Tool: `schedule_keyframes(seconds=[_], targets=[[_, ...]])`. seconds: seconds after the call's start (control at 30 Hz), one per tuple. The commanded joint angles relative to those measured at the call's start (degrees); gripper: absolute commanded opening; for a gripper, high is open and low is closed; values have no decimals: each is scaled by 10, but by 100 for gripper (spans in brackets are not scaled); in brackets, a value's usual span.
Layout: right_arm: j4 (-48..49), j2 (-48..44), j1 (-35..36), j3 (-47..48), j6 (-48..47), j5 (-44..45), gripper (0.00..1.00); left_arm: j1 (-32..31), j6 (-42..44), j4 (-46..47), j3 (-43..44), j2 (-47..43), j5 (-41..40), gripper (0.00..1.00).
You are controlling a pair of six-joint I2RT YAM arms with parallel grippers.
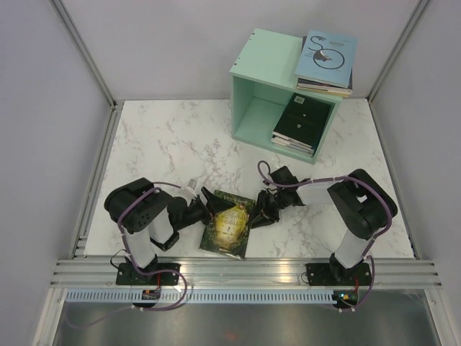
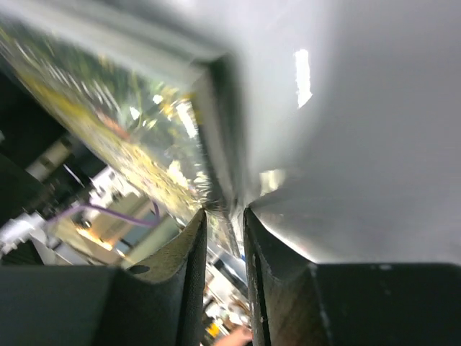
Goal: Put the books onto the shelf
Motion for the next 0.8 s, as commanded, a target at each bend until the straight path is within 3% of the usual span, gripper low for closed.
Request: schedule_keyframes(seconds=[0.0, 0.1, 0.13, 0.17, 0.23, 0.27, 0.3, 0.37, 0.47, 0.67, 0.77], targets=[[-70, 23, -43, 3, -31, 175, 30, -37, 5, -100, -19, -16, 111, 2], [-85, 7, -62, 12, -37, 175, 30, -39, 90, -334, 20, -87, 104, 2], [-91, -1, -68, 18, -45, 178, 30, -41, 122, -512, 60, -148, 78, 2], [-98, -5, -71, 21, -48, 181, 30, -43, 151, -590, 80, -174, 55, 4], [-116, -13, -75, 30, -56, 186, 31, -43, 215, -696, 126, -215, 19, 21], [-120, -16, -77, 32, -61, 189, 31, -43, 229, -727, 138, -235, -2, 43], [-126, -18, -78, 34, -62, 189, 31, -43, 248, -768, 148, -239, -5, 51], [-127, -19, -79, 34, -63, 189, 31, -43, 261, -775, 164, -226, 9, 72], [-126, -21, -79, 29, -60, 189, 31, -43, 270, -766, 164, -200, 38, 83], [-126, -22, -79, 27, -59, 193, 31, -43, 292, -757, 165, -195, 79, 100], [-125, -25, -79, 24, -56, 196, 32, -39, 299, -776, 186, -199, 98, 100]])
